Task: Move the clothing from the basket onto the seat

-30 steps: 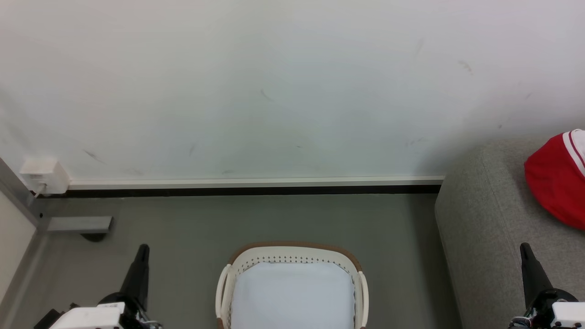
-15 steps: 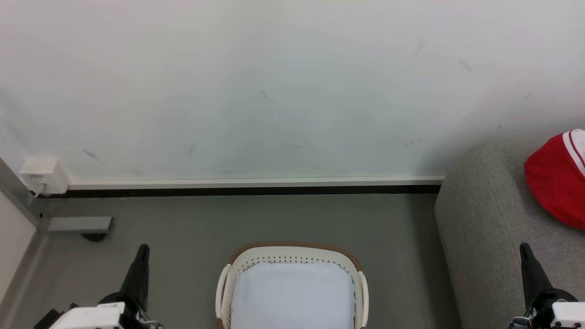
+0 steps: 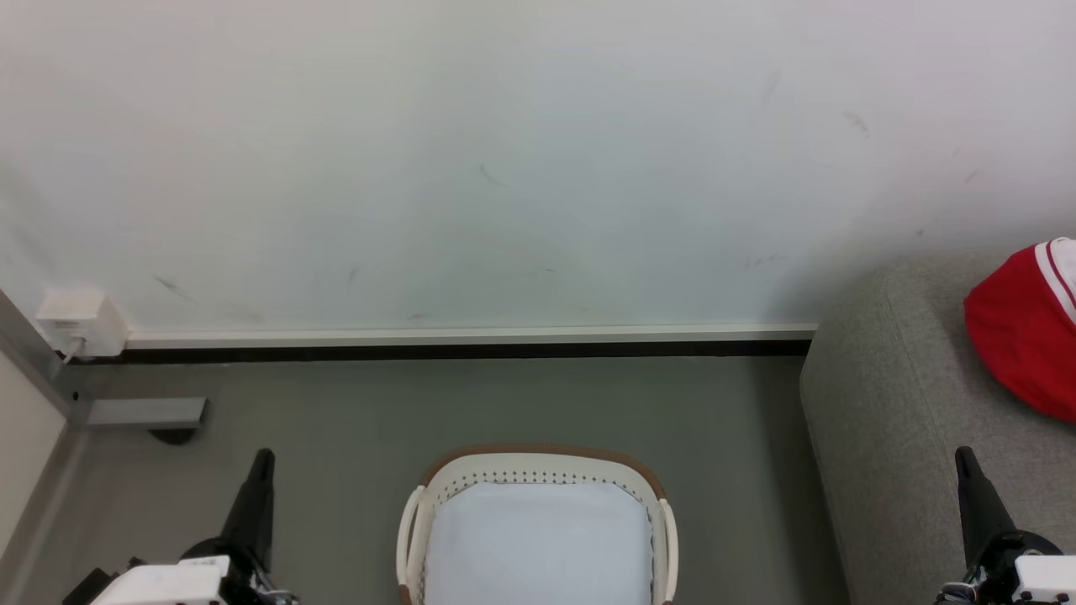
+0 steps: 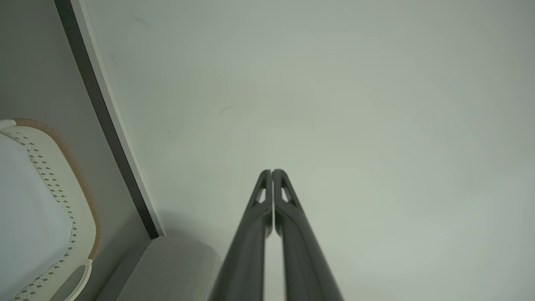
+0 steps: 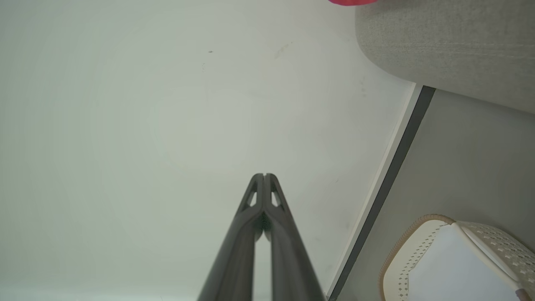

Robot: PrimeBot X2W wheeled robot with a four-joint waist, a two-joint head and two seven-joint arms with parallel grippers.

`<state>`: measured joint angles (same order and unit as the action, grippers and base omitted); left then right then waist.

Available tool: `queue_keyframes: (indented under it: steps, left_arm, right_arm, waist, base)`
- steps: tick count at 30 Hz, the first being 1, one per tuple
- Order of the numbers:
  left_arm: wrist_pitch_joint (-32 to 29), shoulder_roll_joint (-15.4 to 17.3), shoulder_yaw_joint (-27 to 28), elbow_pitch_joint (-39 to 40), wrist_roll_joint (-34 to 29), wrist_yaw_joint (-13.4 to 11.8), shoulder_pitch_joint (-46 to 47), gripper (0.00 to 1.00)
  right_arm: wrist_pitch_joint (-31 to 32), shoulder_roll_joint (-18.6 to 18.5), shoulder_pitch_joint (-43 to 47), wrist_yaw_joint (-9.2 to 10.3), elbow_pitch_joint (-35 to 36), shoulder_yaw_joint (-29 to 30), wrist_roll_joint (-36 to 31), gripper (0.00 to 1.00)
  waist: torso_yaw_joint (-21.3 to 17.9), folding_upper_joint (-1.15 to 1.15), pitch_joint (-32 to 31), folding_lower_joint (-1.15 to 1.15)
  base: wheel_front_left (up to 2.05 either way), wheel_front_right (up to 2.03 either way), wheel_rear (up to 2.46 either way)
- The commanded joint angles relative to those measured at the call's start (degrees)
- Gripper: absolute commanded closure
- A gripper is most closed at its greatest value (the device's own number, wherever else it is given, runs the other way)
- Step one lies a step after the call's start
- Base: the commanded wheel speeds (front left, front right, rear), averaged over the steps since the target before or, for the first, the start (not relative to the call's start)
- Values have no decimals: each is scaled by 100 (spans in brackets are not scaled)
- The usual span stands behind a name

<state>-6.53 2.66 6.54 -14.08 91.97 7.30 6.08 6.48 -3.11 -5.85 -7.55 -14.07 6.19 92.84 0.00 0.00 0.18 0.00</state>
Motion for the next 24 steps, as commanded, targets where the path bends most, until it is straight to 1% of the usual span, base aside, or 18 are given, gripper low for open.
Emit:
queue_keyframes:
  steps: [1, 24]
  left_arm:
    - [-22, 41, -1, 1, 81, 35, 47, 100]
    - [-22, 41, -1, 1, 81, 36, 47, 100]
  right_arm:
    - [-9, 1, -69, 12, 19, 25, -40, 100]
    - [4, 8, -70, 12, 18, 35, -48, 100]
  waist:
    - [0, 0, 0, 0]
    - [0, 0, 0, 0]
  base:
    - [0, 0, 0]
    - [0, 0, 0]
